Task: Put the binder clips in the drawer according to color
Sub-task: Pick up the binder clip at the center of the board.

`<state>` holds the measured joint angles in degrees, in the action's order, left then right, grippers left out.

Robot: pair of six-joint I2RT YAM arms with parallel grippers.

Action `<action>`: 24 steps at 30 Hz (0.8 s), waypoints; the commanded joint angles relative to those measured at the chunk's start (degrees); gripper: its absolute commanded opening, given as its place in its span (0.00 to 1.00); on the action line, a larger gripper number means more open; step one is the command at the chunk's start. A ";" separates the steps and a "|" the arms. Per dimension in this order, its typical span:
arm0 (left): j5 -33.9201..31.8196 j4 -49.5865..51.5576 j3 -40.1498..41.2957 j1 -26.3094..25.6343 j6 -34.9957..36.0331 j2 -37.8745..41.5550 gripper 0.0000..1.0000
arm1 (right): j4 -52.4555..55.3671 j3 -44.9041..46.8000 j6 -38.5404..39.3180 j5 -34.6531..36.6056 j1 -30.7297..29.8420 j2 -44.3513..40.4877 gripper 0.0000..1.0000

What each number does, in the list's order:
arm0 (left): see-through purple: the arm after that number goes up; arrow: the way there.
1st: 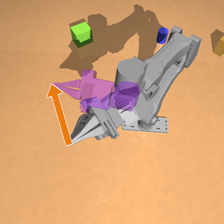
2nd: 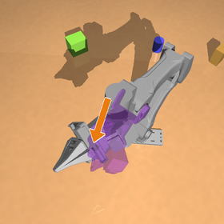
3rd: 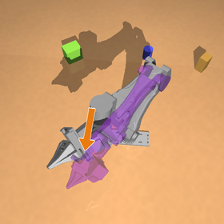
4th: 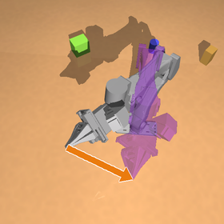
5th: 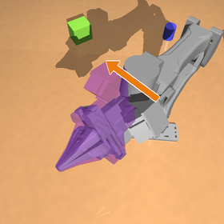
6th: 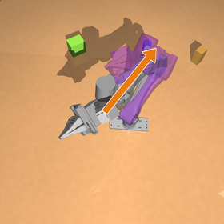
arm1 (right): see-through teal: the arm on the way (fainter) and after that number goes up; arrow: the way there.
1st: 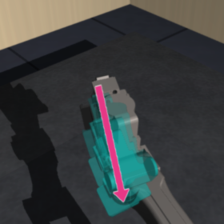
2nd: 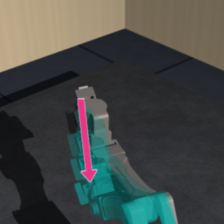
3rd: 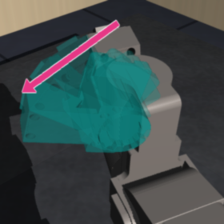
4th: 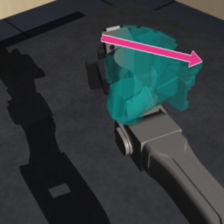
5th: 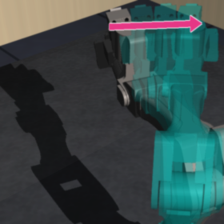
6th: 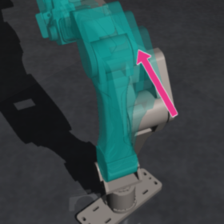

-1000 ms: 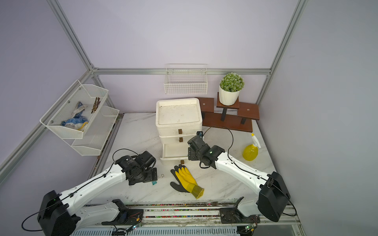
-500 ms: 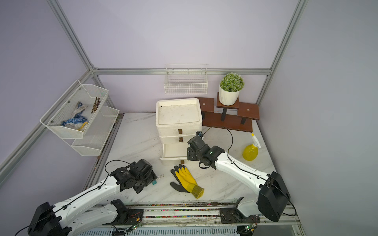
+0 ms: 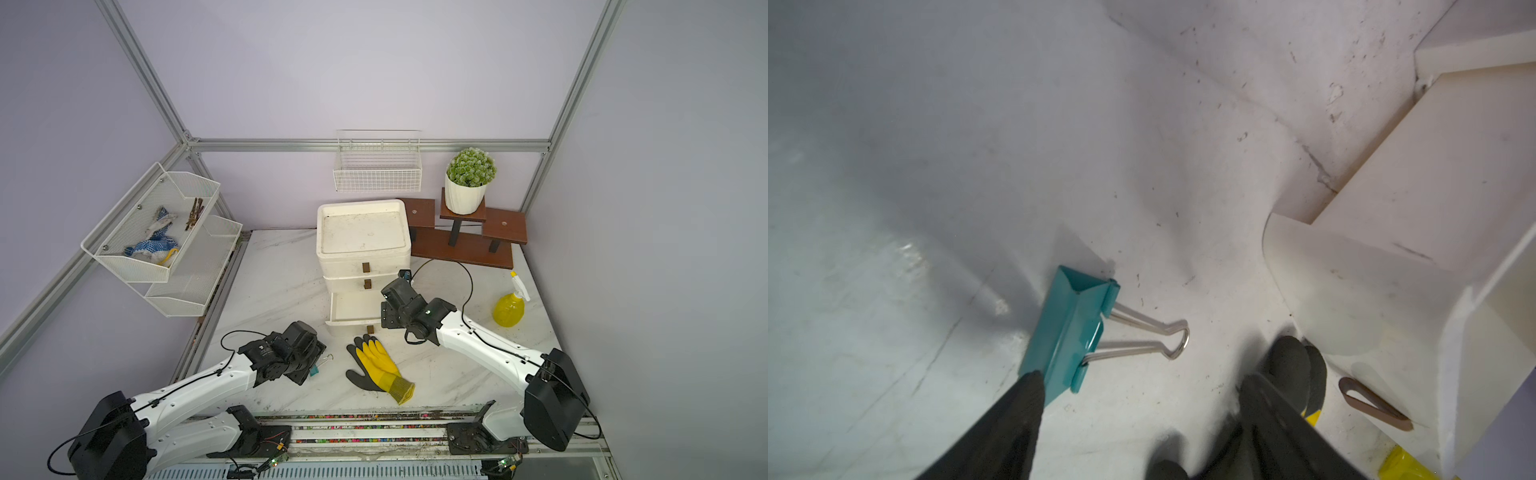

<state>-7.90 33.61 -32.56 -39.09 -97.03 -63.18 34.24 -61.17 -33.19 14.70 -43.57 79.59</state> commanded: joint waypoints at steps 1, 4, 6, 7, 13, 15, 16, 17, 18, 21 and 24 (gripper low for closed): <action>-1.41 3.09 -0.94 -0.79 -2.31 1.96 0.78 | -0.24 0.51 -0.71 1.20 -0.39 -0.59 0.78; -5.55 8.17 -2.42 -1.21 -0.58 5.58 0.80 | -0.27 0.61 -0.69 1.06 -0.39 -0.26 0.79; -5.46 8.83 -2.35 -1.16 0.48 6.89 0.80 | -0.31 0.78 -1.03 0.71 -0.44 0.10 0.79; -4.87 8.84 -2.10 -1.20 0.98 6.93 0.81 | -0.40 0.86 -1.10 0.47 -0.38 0.21 0.78; -2.04 -0.20 2.27 -1.25 2.20 4.47 0.86 | -0.54 1.04 -1.11 0.67 -0.43 -0.04 0.78; -1.10 -5.98 2.86 -1.29 3.69 2.20 0.86 | -0.47 1.18 -1.05 0.74 -0.41 -0.29 0.79; -0.65 -6.99 2.21 -1.32 4.18 0.55 0.86 | -0.46 1.29 -1.09 0.77 -0.38 -0.33 0.78; -0.18 -7.66 1.38 -1.44 4.76 -1.30 0.86 | -0.49 1.35 -1.04 0.71 -0.46 -0.38 0.79; 0.23 -7.81 0.58 -1.68 5.04 -2.80 0.86 | -0.44 1.46 -1.01 0.68 -0.43 -0.35 0.79; 0.05 -8.83 -0.92 -3.11 4.75 -6.16 0.86 | -0.35 1.84 -1.15 0.77 -0.38 -0.49 0.79; -0.34 -11.37 -1.65 -4.01 4.93 -8.15 0.86 | -0.49 2.19 -1.24 0.69 -0.38 -0.76 0.79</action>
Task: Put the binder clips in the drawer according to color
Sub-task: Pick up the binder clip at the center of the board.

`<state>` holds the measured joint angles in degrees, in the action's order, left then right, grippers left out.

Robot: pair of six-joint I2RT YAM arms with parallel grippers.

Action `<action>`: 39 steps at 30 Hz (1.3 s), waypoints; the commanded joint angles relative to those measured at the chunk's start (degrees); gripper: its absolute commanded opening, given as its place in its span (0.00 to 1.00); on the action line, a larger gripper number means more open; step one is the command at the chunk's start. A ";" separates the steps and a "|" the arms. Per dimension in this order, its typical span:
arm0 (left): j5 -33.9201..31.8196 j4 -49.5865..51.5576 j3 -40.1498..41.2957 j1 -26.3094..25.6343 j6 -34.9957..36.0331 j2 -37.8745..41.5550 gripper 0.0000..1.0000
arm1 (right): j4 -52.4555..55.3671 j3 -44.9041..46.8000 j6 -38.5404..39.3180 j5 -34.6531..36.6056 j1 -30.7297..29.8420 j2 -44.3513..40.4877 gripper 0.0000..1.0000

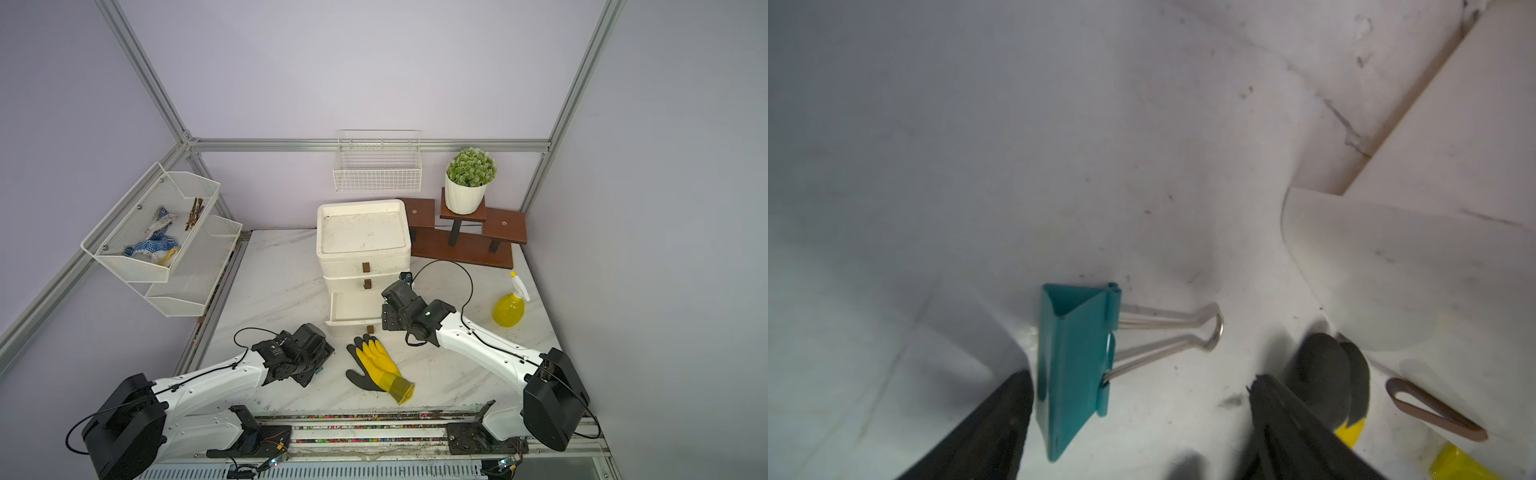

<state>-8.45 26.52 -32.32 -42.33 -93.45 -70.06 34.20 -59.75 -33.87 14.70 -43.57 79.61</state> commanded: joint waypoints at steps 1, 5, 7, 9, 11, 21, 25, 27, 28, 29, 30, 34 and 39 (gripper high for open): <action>-0.26 -4.80 -2.40 -0.90 1.63 -1.85 0.85 | -0.44 0.86 -0.63 0.63 -0.38 -0.78 0.79; -1.31 -6.87 -4.38 -1.52 3.41 -4.36 0.83 | -0.43 1.28 -0.67 0.51 -0.37 -0.85 0.79; -1.19 -7.75 -4.92 -1.53 4.19 -5.69 0.83 | -0.56 1.56 -0.65 0.46 -0.40 -1.00 0.79; -1.13 -8.57 -5.16 -1.53 5.53 -6.04 0.82 | -0.53 1.93 -0.81 0.42 -0.44 -1.23 0.79; -0.46 -7.21 -5.64 -1.80 6.93 -5.52 0.81 | -0.53 2.34 -0.92 0.30 -0.42 -1.61 0.79; -8.01 19.09 -10.23 -4.24 31.43 3.61 0.87 | -1.00 3.46 -0.52 1.12 -0.35 -3.31 0.79; -6.97 17.60 -10.48 -4.30 42.96 3.54 0.89 | -1.14 3.10 -0.58 0.83 -0.35 -2.93 0.79; -7.16 14.37 -8.84 -4.32 46.85 1.62 0.90 | -1.14 2.82 -0.59 0.31 -0.40 -2.48 0.79; -7.42 12.59 -8.01 -4.34 48.28 -0.04 0.91 | -0.87 2.55 -0.59 0.03 -0.44 -2.30 0.79; -7.72 11.23 -7.69 -4.44 49.45 -1.64 0.91 | -0.69 2.36 -0.38 -0.26 -0.37 -2.27 0.79; -8.15 9.92 -7.57 -4.67 50.42 -3.18 0.92 | -0.43 2.27 -0.23 -0.27 -0.41 -2.27 0.79; -12.11 4.15 -7.87 -6.19 56.76 -8.28 0.92 | 0.30 2.85 0.16 1.30 -0.34 -3.18 0.79; -14.57 1.93 -8.67 -6.19 62.20 -9.87 0.92 | 0.06 3.92 0.24 2.48 -0.28 -3.88 0.80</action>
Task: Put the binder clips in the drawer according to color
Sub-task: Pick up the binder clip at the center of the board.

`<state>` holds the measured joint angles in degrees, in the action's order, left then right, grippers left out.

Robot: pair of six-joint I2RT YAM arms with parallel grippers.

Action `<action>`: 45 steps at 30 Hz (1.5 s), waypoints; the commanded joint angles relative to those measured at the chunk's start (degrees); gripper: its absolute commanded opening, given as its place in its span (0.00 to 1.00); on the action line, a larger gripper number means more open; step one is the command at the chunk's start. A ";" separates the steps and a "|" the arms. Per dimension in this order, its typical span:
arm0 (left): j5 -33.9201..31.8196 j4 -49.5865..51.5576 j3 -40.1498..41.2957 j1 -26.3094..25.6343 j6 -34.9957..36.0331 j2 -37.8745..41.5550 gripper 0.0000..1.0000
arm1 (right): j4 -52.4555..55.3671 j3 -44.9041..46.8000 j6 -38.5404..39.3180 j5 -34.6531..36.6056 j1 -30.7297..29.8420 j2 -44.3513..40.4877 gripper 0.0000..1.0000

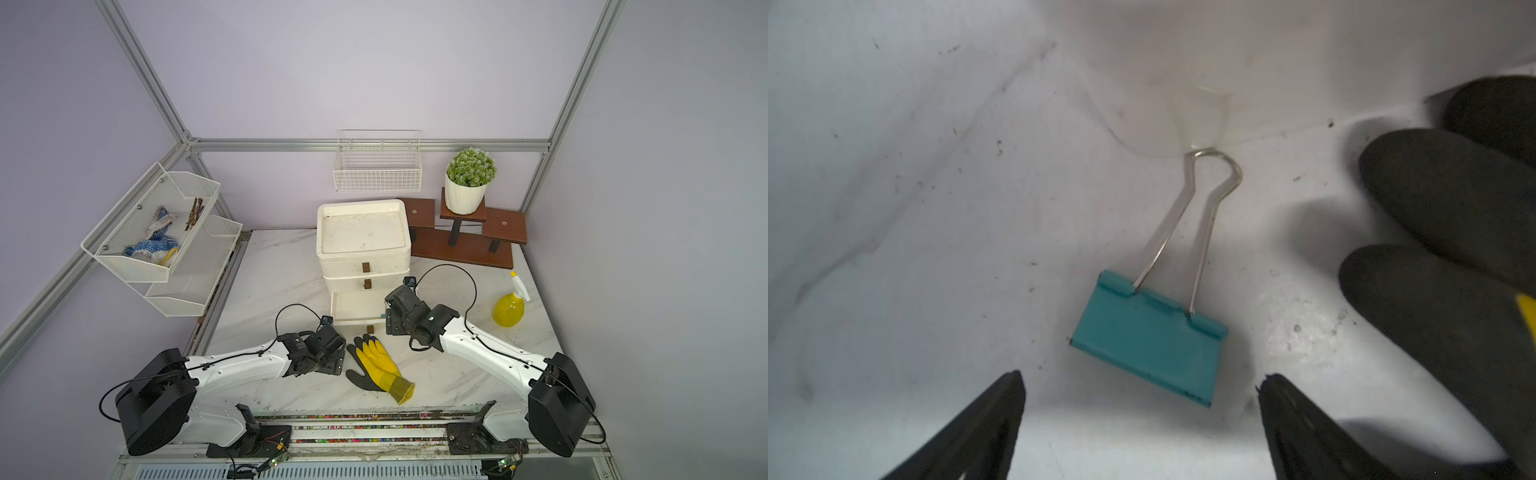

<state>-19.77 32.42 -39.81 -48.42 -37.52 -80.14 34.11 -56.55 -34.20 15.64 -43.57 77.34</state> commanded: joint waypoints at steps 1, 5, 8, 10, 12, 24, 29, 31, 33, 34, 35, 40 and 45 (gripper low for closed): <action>-2.73 -4.62 -0.84 -0.09 6.89 0.31 0.92 | 0.09 0.83 0.51 1.49 -0.24 -1.37 0.79; -2.23 -4.12 -0.55 -0.09 6.98 -0.33 0.91 | -0.18 0.66 0.23 1.15 -0.20 -0.70 0.80; -1.32 -5.61 -0.03 0.68 8.00 -0.32 0.91 | -0.18 0.48 0.11 1.22 -0.20 -0.72 0.80; -0.07 -6.64 -0.09 1.95 8.82 -0.30 0.88 | -0.05 0.40 0.12 1.34 -0.20 -0.71 0.79; 1.52 -6.95 -0.27 2.70 9.13 -0.33 0.87 | 0.41 0.17 -0.05 1.55 -0.21 -0.71 0.79; 7.13 -9.31 3.48 4.28 8.26 1.08 0.81 | 1.42 -0.52 -0.79 1.78 -0.20 -0.27 0.79; 7.28 -9.64 5.53 4.30 7.92 4.10 0.76 | 1.26 -0.49 -1.03 1.59 -0.20 0.42 0.79; 6.50 -8.56 4.91 4.46 8.07 3.75 0.73 | 1.22 -0.57 -1.17 1.23 -0.20 0.69 0.79; 6.84 -8.04 4.15 4.47 8.08 3.12 0.72 | 1.21 -0.56 -1.24 1.15 -0.20 0.79 0.79; 6.83 -8.01 3.89 4.43 7.99 2.74 0.71 | 1.15 -0.51 -1.29 1.15 -0.20 0.72 0.79; 6.60 -8.17 3.65 4.42 8.20 2.38 0.71 | 1.16 -0.49 -1.29 1.15 -0.20 0.66 0.79; 5.18 -8.41 2.62 4.45 9.65 0.66 0.76 | 1.19 0.12 -1.49 1.06 -0.22 0.06 0.79; 5.60 -9.05 2.48 4.45 10.21 -0.31 0.74 | 1.08 0.61 -1.56 1.07 -0.20 -0.12 0.79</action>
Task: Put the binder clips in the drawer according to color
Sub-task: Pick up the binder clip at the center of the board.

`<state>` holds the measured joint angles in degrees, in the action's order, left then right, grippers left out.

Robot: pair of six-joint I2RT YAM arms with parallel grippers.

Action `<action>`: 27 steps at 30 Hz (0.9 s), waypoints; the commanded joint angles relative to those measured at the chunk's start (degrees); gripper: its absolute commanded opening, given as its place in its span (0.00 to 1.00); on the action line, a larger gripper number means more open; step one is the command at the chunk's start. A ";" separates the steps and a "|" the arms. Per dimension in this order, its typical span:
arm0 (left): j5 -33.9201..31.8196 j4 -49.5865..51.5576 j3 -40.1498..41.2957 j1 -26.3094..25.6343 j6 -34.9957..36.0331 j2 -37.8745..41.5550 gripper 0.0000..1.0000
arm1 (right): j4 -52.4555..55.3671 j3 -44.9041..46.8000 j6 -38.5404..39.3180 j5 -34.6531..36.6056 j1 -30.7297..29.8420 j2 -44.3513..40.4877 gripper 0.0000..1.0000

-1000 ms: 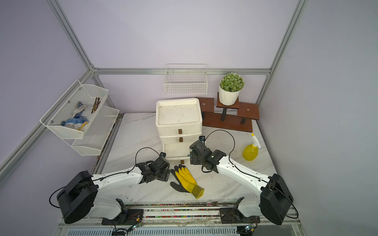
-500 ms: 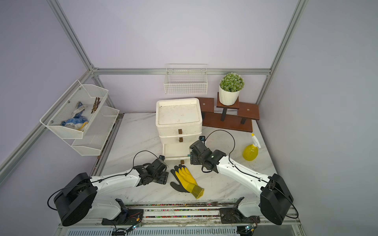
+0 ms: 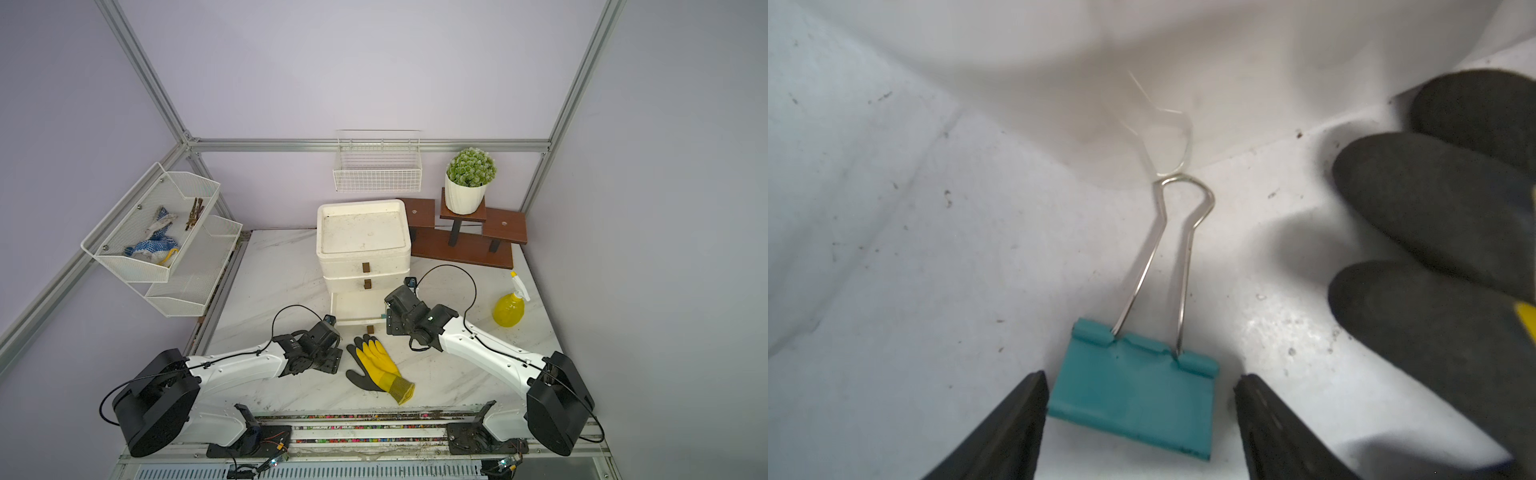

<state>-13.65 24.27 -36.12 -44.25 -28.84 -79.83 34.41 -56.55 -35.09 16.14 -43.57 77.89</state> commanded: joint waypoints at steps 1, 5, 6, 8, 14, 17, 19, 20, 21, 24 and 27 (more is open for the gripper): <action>-0.51 -0.99 -1.21 0.24 1.51 -0.62 0.72 | 0.80 0.66 -0.66 0.56 -0.20 -0.63 0.79; 0.37 -0.63 -1.19 0.27 0.78 -0.21 0.56 | 0.65 0.66 -0.76 0.79 -0.20 -0.54 0.79; 0.46 -0.48 -1.23 0.29 0.44 0.10 0.52 | 0.66 0.63 -0.85 0.86 -0.20 -0.59 0.79; 0.34 -0.08 -1.23 0.05 -0.03 1.11 0.48 | 0.66 0.66 -1.12 1.10 -0.15 -0.81 0.79; -1.75 5.27 -2.69 -2.94 -4.36 6.54 0.40 | 1.38 0.31 -1.48 2.52 -0.20 -2.45 0.79; -2.31 8.73 -3.33 -6.20 -9.37 11.84 0.39 | 1.72 0.37 -1.78 3.27 -0.20 -3.58 0.79; -2.10 10.16 -3.67 -7.84 -13.04 16.06 0.39 | 1.82 0.48 -1.96 3.61 -0.20 -4.34 0.79; -2.02 10.43 -4.06 -8.38 -15.11 18.44 0.39 | 1.88 0.48 -2.05 3.80 -0.24 -4.64 0.79; -2.10 10.44 -4.64 -8.73 -16.66 20.27 0.38 | 1.93 0.48 -2.09 3.94 -0.20 -4.88 0.79; -5.33 10.17 -8.48 -9.19 -20.15 23.64 0.37 | 2.24 0.56 -2.32 4.59 -0.22 -5.63 0.79; -8.96 6.39 -12.70 -9.10 -20.38 20.90 0.37 | 2.28 0.83 -2.35 5.12 -0.18 -6.21 0.79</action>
<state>-17.87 33.95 -44.97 -53.30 -45.56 -57.17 35.62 -56.55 -36.86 19.33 -43.57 72.99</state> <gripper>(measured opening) 0.513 0.789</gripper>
